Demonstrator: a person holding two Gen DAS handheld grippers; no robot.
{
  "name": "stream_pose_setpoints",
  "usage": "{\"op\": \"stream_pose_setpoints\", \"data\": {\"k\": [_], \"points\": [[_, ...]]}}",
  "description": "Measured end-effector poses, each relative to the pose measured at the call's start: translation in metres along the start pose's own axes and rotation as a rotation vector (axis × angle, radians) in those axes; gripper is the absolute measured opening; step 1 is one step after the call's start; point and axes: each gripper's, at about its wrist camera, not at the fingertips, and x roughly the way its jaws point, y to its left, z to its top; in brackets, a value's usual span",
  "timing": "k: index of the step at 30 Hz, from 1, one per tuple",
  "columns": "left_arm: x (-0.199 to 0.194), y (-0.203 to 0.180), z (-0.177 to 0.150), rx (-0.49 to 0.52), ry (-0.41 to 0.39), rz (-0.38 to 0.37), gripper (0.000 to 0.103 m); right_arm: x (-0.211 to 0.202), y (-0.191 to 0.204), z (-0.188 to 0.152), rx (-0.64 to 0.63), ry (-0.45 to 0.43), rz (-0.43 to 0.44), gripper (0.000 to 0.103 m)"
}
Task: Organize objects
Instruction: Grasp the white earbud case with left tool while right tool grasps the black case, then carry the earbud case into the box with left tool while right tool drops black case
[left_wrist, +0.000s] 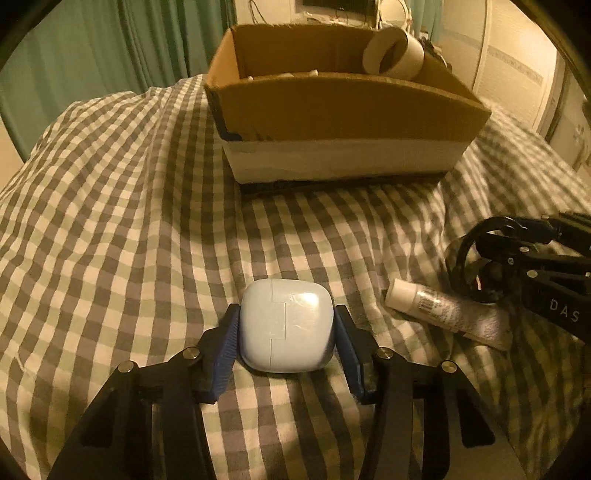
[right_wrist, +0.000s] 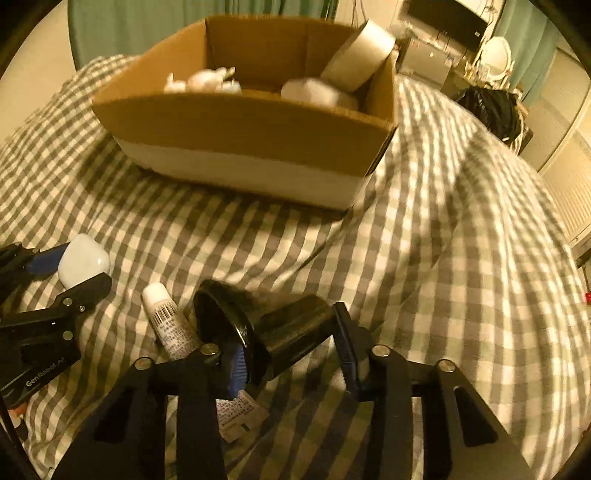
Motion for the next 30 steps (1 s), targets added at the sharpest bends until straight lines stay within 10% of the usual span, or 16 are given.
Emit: {"op": "stream_pose_setpoints", "data": {"k": [15, 30], "points": [[-0.051, 0.003, 0.015, -0.06, -0.061, -0.092, 0.05, -0.06, 0.001, 0.009, 0.037, -0.16, 0.045, 0.035], [-0.135, 0.006, 0.148, -0.01, -0.337, -0.041, 0.05, -0.167, -0.017, 0.101, 0.014, -0.446, 0.061, 0.035]]}}
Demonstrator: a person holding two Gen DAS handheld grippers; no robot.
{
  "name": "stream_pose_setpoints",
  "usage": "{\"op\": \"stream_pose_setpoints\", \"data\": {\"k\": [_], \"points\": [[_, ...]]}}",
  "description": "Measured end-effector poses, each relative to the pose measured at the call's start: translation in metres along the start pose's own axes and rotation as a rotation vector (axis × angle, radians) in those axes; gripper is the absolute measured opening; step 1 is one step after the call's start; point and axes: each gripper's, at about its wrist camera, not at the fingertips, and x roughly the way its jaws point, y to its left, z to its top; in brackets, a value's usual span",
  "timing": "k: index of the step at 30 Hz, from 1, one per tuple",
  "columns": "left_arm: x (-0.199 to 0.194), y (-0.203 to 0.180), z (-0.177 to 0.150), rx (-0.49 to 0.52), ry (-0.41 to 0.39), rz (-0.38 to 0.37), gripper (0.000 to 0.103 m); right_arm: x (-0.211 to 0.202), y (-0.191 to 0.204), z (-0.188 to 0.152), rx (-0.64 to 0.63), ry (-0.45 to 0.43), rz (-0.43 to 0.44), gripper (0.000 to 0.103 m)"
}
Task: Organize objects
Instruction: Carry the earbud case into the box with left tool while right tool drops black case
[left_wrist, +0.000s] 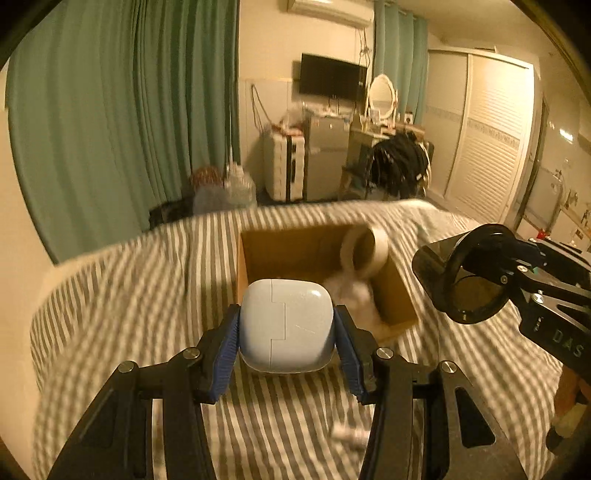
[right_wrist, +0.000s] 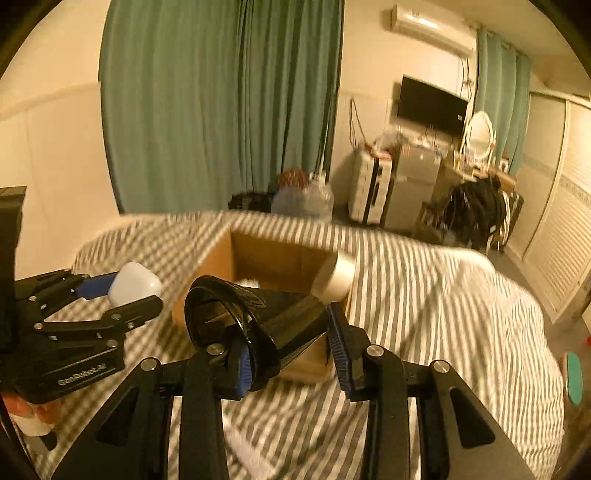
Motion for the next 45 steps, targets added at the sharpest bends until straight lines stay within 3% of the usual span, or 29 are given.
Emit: {"op": "stream_pose_setpoints", "data": {"k": [4, 9, 17, 23, 28, 30, 32, 34, 36, 45], "points": [[0.027, 0.004, 0.04, 0.0, -0.029, 0.003, 0.05, 0.019, -0.004, 0.035, -0.007, -0.034, -0.006, 0.035], [0.075, 0.009, 0.06, 0.019, -0.018, -0.006, 0.05, 0.081, -0.016, 0.059, 0.004, -0.003, -0.013, 0.035], [0.162, 0.01, 0.034, 0.041, 0.106, -0.05, 0.05, 0.181, -0.033, 0.045, 0.015, 0.112, -0.025, 0.035], [0.178, 0.007, 0.021, 0.065, 0.146, -0.036, 0.051, 0.206, -0.032, 0.035, 0.014, 0.159, 0.005, 0.035], [0.169, 0.006, 0.014, 0.06, 0.137, -0.039, 0.051, 0.205, -0.034, 0.032, 0.044, 0.181, 0.043, 0.038], [0.165, 0.005, 0.013, 0.065, 0.14, -0.034, 0.052, 0.201, -0.034, 0.032, 0.051, 0.193, 0.049, 0.054], [0.158, 0.004, 0.013, 0.072, 0.146, -0.03, 0.052, 0.192, -0.032, 0.035, 0.063, 0.182, 0.05, 0.063], [0.146, 0.004, 0.015, 0.066, 0.135, -0.024, 0.06, 0.181, -0.031, 0.039, 0.073, 0.164, 0.048, 0.067], [0.132, 0.006, 0.017, 0.051, 0.103, -0.021, 0.082, 0.166, -0.032, 0.045, 0.09, 0.14, 0.054, 0.078], [0.039, 0.019, 0.039, -0.003, -0.03, -0.02, 0.097, 0.067, -0.021, 0.068, 0.069, 0.008, 0.048, 0.079]]}}
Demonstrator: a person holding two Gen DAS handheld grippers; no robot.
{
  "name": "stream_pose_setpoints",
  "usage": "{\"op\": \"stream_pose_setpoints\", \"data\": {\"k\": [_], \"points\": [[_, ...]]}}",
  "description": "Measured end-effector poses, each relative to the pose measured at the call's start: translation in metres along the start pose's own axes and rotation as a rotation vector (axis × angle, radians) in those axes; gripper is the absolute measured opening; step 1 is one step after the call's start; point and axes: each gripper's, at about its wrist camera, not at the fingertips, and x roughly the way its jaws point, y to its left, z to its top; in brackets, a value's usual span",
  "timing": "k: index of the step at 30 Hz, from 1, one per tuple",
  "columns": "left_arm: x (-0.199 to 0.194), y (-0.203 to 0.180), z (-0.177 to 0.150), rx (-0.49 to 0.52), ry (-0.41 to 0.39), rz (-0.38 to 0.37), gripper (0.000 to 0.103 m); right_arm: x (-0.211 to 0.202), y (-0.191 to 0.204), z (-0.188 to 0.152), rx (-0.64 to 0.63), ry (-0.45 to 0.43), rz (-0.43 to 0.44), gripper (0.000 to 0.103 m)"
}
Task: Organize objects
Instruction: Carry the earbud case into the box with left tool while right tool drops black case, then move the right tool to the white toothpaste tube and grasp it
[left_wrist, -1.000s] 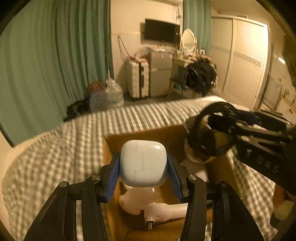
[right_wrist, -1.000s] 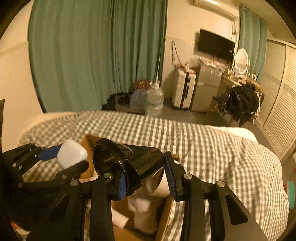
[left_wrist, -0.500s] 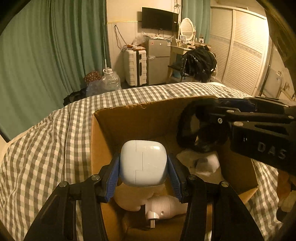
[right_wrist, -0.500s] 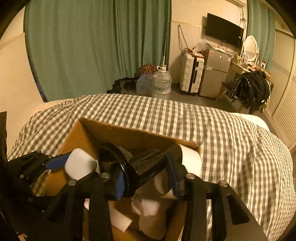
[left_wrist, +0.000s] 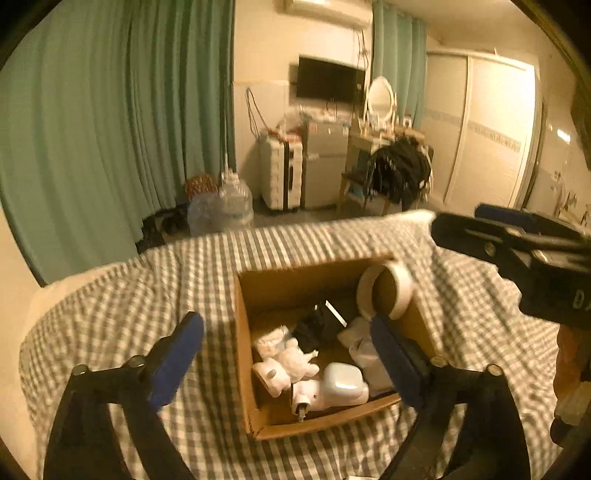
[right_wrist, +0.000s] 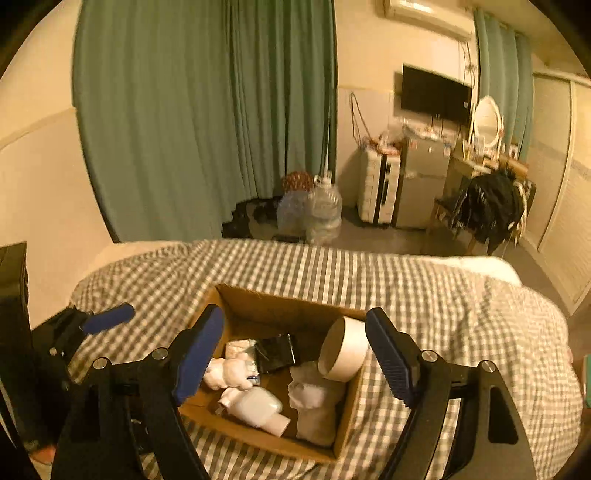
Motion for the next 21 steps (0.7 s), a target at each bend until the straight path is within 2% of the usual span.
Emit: {"op": "stream_pose_setpoints", "data": {"k": [5, 8, 11, 16, 21], "points": [[-0.056, 0.007, 0.003, -0.003, -0.094, -0.009, 0.1, -0.067, 0.017, -0.001, -0.04, -0.089, -0.011, 0.083], [-0.082, 0.012, -0.011, -0.003, -0.127, 0.013, 0.103, -0.097, 0.022, -0.014, -0.051, -0.127, 0.011, 0.088], [-0.096, 0.019, -0.033, -0.013, -0.135, 0.043, 0.103, -0.109, 0.025, -0.036, -0.043, -0.135, 0.027, 0.089], [-0.08, 0.029, -0.084, -0.076, -0.072, 0.098, 0.103, -0.087, 0.02, -0.086, 0.005, -0.064, 0.071, 0.089], [-0.033, 0.028, -0.126, -0.065, 0.055, 0.151, 0.103, -0.025, 0.009, -0.141, 0.071, 0.111, 0.101, 0.089]]}}
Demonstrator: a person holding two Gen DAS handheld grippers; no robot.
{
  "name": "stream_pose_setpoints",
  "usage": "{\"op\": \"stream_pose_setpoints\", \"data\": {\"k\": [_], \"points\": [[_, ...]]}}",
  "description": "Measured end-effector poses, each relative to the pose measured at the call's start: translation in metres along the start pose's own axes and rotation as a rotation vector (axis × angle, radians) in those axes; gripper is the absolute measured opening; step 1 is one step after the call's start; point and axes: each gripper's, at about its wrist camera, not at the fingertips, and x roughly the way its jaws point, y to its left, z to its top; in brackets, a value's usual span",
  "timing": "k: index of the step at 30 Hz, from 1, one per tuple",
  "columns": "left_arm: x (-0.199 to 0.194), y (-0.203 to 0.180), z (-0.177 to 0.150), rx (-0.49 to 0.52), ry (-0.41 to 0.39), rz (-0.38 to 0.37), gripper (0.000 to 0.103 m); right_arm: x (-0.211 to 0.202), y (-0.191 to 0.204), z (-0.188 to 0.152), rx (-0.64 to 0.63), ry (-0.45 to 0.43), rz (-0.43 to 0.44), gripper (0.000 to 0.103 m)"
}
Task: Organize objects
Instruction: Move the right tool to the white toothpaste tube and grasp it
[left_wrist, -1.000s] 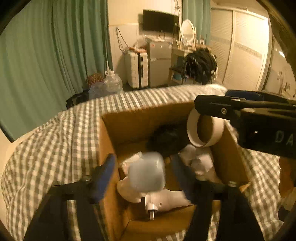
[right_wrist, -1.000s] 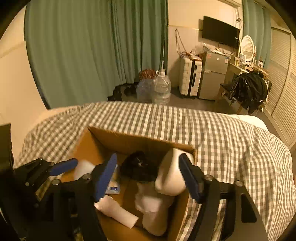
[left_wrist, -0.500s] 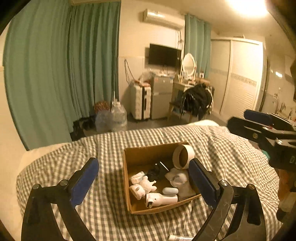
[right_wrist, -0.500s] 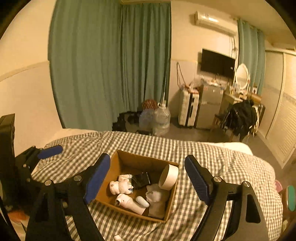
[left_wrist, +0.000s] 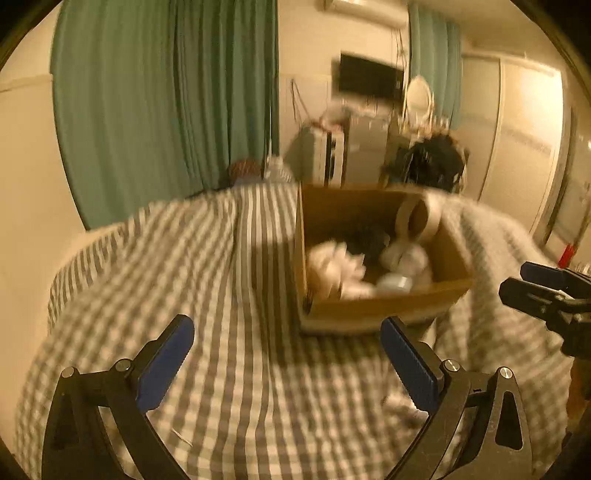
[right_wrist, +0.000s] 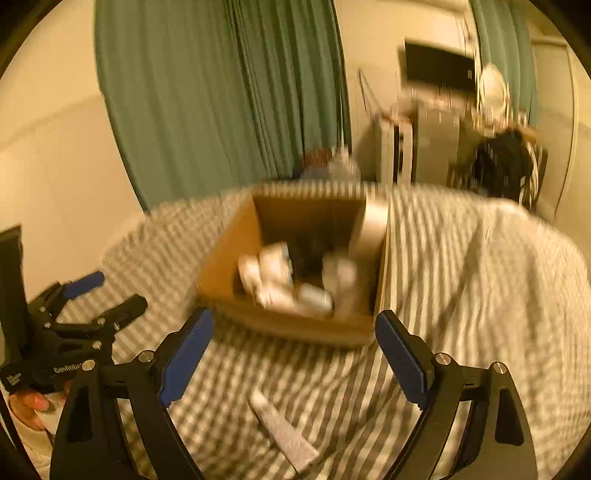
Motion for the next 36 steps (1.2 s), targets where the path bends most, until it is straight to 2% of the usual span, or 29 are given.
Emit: {"op": "stream_pose_setpoints", "data": {"k": [7, 9, 11, 17, 18, 22, 24, 30, 36], "points": [[0.043, -0.007, -0.044, 0.014, 0.147, -0.014, 0.103, 0.061, -0.004, -0.054, -0.017, 0.194, -0.012, 0.089], [0.048, -0.007, -0.049, 0.009, 0.172, -0.019, 0.103, 0.073, 0.003, -0.067, -0.037, 0.252, -0.002, 0.089], [0.052, -0.006, -0.054, -0.001, 0.193, -0.029, 0.103, 0.084, 0.011, -0.078, -0.08, 0.299, -0.032, 0.089], [0.058, -0.004, -0.062, -0.006, 0.223, -0.008, 0.103, 0.105, 0.015, -0.094, -0.09, 0.396, -0.023, 0.072], [0.058, -0.004, -0.062, -0.007, 0.225, -0.008, 0.103, 0.106, 0.015, -0.095, -0.092, 0.405, -0.025, 0.068], [0.058, -0.003, -0.064, -0.008, 0.221, -0.001, 0.103, 0.113, 0.017, -0.104, -0.107, 0.442, -0.02, 0.061], [0.058, -0.003, -0.065, -0.006, 0.222, 0.002, 0.103, 0.115, 0.019, -0.107, -0.115, 0.457, -0.003, 0.05], [0.052, -0.002, -0.067, -0.014, 0.211, 0.003, 0.103, 0.11, 0.022, -0.114, -0.144, 0.452, -0.025, 0.032], [0.043, 0.0, -0.071, -0.031, 0.202, -0.001, 0.103, 0.09, 0.023, -0.117, -0.134, 0.406, -0.045, 0.025]]}}
